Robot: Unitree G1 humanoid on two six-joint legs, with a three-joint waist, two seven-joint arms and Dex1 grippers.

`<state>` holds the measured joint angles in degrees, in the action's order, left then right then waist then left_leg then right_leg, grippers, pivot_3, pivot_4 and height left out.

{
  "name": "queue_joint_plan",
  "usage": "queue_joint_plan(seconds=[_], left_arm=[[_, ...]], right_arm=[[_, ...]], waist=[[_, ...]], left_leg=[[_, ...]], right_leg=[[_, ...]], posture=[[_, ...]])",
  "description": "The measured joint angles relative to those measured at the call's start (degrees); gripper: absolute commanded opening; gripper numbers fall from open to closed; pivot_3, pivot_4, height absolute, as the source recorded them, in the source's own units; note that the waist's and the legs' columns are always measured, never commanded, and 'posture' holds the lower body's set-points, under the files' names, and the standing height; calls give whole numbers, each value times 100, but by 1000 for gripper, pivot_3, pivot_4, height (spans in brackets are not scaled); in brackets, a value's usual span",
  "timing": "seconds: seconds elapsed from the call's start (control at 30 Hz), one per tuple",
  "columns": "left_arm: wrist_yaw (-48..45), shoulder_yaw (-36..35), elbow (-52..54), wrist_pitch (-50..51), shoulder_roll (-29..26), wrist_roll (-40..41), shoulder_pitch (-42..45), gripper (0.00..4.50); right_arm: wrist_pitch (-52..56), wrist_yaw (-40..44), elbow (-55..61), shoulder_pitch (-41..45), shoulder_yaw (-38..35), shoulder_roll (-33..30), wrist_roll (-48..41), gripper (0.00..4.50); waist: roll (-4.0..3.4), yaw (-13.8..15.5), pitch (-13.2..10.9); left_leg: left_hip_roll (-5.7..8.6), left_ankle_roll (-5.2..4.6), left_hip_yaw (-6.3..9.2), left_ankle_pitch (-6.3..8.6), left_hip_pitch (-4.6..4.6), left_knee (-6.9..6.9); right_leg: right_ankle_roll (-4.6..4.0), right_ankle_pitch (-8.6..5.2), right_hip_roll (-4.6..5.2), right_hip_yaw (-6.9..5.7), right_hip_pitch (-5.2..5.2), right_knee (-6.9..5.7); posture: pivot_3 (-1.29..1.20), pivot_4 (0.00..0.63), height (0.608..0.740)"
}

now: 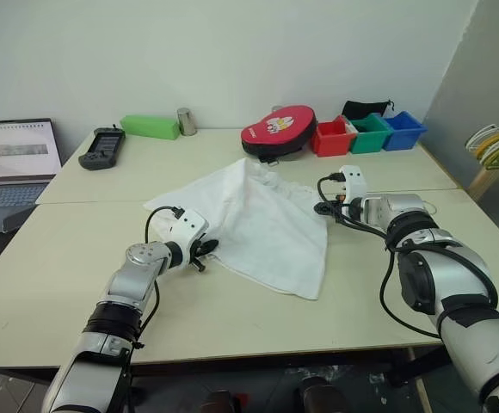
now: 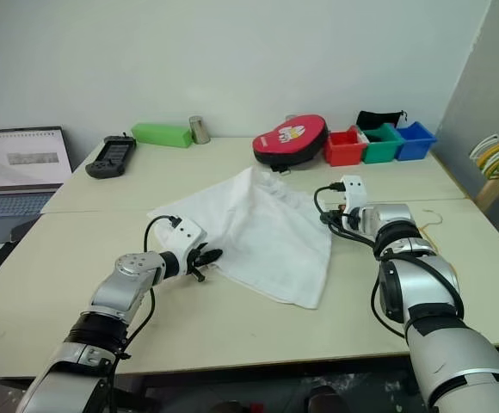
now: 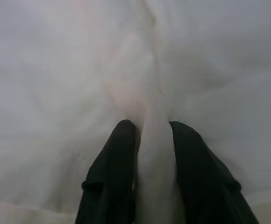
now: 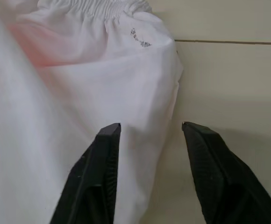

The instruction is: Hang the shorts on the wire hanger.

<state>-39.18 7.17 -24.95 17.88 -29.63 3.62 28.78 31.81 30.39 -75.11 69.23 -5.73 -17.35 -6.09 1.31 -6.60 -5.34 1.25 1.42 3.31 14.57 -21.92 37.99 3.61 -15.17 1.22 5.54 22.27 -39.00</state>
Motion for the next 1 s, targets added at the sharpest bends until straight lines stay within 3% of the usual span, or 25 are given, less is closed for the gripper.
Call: queue_joint_plan(seconds=[0.07, 0.17, 0.23, 0.57, 0.73, 0.87, 1.0], left_arm=[[-21, 0, -40, -49, 0, -24, 27, 53], [-30, 0, -80, -81, 0, -48, 46, 0], [-35, -1, -94, -86, 0, -56, 52, 0], [-57, -42, -71, -100, -46, -77, 12, 0], [-41, -61, -21, -98, -54, -91, -35, 0], [-40, -71, 14, -98, -70, -97, -68, 0], [-39, -72, 33, -93, -88, -104, -82, 0]], right_arm=[[8, -3, 0, -1, -4, 0, 28, 1102], [22, -9, 0, -2, -47, 0, 30, 272], [25, -9, 0, -4, -60, 0, 35, 94], [59, 169, 0, -56, 49, 98, 214, 94], [122, 286, 0, -68, -17, 185, 217, 1364], [242, 194, 0, -68, -227, 204, 74, 2118], [326, 152, 0, -68, -355, 199, 26, 3221]], waist=[[-1, -13, 1], [-1, -31, 1], [0, -40, 2], [-1, -51, 3], [-1, -48, 4], [0, -44, 4], [0, -44, 5]], left_leg=[[0, 0, 0, 0, 0, 0], [-1, 0, 1, 0, 0, 0], [-1, 0, 2, 0, 0, 0], [-2, 0, 4, 0, 1, 0], [-5, 0, 7, 0, 1, 0], [-5, 0, 9, 0, 1, 0], [-4, 0, 9, 0, 1, -1]], right_leg=[[0, 0, 0, 0, 0, 0], [0, 0, 0, 0, 0, -1], [0, 0, 0, 0, 0, -1], [0, 0, 0, -1, 0, -2], [0, 0, 0, -2, 0, -2], [0, 0, 0, -2, 0, -2], [0, 0, 0, -2, 0, -2]], posture=[[-22, 5, 740], [-19, 8, 740], [-14, 9, 740], [1, 9, 740], [7, 9, 740], [10, 9, 740], [13, 9, 740]])
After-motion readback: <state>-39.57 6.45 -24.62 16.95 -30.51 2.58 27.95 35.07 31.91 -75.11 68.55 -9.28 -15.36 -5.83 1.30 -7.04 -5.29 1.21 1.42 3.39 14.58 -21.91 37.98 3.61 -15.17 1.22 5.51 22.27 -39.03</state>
